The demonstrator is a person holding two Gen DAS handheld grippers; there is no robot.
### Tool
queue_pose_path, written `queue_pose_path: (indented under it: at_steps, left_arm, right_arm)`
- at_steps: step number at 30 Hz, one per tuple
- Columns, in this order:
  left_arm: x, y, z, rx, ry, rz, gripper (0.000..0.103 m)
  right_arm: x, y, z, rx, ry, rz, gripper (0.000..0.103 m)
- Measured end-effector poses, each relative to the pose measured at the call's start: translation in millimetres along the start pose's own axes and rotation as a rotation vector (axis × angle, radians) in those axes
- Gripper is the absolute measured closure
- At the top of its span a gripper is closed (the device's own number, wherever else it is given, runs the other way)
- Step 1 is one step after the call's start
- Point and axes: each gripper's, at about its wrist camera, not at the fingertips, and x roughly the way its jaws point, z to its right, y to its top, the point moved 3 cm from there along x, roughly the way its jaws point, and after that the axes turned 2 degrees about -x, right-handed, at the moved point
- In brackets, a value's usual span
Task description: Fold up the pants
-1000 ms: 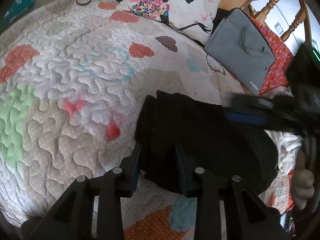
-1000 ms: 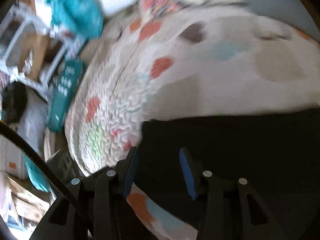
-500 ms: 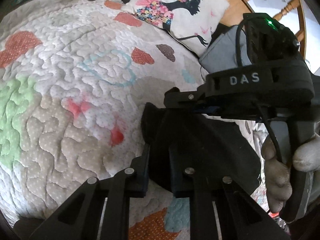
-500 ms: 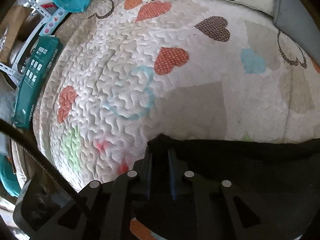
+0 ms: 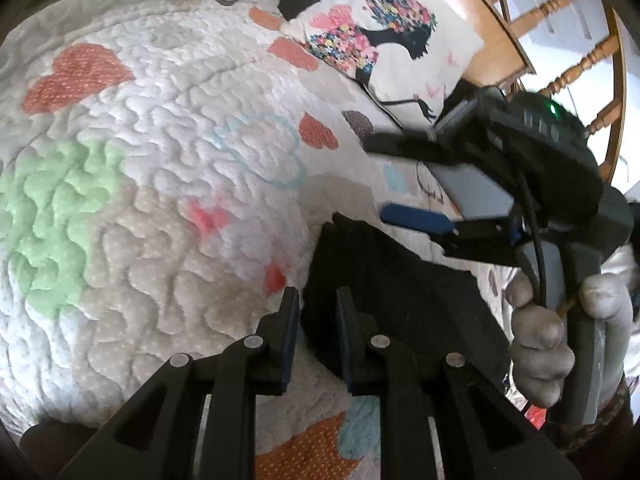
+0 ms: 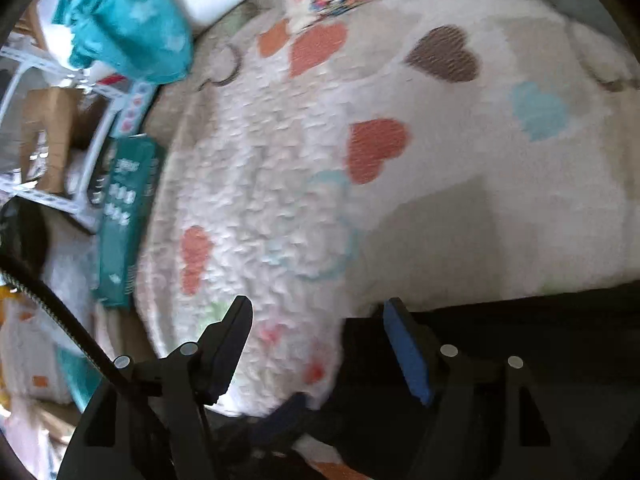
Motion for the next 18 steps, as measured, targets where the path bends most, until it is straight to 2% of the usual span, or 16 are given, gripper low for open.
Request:
queue_pose_path:
  at_steps: [2, 5, 9, 11, 12, 14, 15, 18]
  left_arm:
    - [-1, -1, -3, -0.008, -0.003, -0.015, 0.077]
    - [-4, -3, -2, 0.001, -0.006, -0.012, 0.076]
    - [-1, -5, 2, 0.021, 0.008, -0.007, 0.070]
    - [4, -3, 2, 0.027, 0.002, -0.015, 0.058]
    - [5, -5, 3, 0.032, -0.005, -0.022, 0.055]
    - [8, -7, 8, 0.051, -0.009, -0.034, 0.054]
    - [10, -8, 10, 0.063, -0.008, -0.037, 0.053]
    - [19, -10, 21, 0.113, 0.011, -0.042, 0.051]
  right_arm:
    - [2, -6, -3, -0.061, -0.098, -0.048, 0.029]
    - [16, -17, -8, -0.116, -0.176, -0.132, 0.029]
    - [53, -21, -7, -0.141, -0.320, -0.250, 0.029]
    - [68, -19, -6, -0.142, -0.375, -0.288, 0.029]
    - [72, -17, -8, -0.150, -0.397, -0.302, 0.029]
    - [75, -15, -11, -0.186, -0.432, -0.320, 0.041]
    - [75, -15, -12, -0.217, -0.463, -0.325, 0.051]
    - [70, -13, -10, -0.239, -0.465, -0.323, 0.071]
